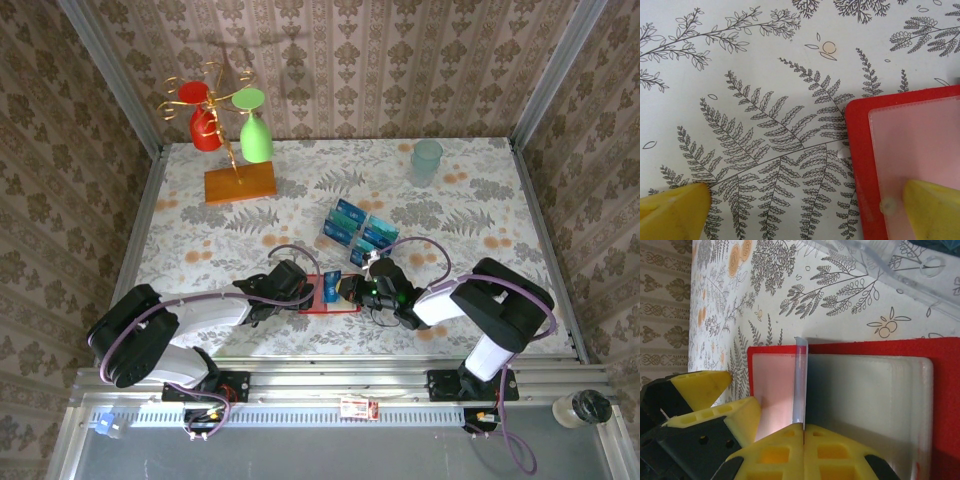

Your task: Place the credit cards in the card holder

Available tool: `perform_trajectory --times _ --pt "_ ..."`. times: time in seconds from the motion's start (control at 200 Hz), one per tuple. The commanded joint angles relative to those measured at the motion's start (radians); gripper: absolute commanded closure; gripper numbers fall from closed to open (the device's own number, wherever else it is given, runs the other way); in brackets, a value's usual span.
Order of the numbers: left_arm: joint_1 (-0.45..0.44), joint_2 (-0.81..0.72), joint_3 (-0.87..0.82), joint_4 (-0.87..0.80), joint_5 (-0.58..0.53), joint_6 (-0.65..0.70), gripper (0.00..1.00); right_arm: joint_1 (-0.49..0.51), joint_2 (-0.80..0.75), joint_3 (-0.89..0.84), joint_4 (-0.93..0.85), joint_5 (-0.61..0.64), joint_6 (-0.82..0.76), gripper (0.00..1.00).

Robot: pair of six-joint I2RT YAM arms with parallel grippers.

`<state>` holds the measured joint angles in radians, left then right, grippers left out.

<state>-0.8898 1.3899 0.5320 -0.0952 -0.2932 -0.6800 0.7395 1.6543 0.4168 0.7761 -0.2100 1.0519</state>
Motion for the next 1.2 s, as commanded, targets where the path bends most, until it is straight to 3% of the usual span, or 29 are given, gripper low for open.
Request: perform_trajectory --times 0.0,1.195 --pt "0.0 -0.012 -0.02 -0.03 -0.009 -0.019 0.0 -0.002 0.015 -0.006 0.006 -0.016 0.004 1.0" --pt "0.0 -0.008 -0.015 -0.021 -0.011 -0.017 0.0 -0.002 -0.03 -0.015 -0.138 -0.046 -0.004 1.0"
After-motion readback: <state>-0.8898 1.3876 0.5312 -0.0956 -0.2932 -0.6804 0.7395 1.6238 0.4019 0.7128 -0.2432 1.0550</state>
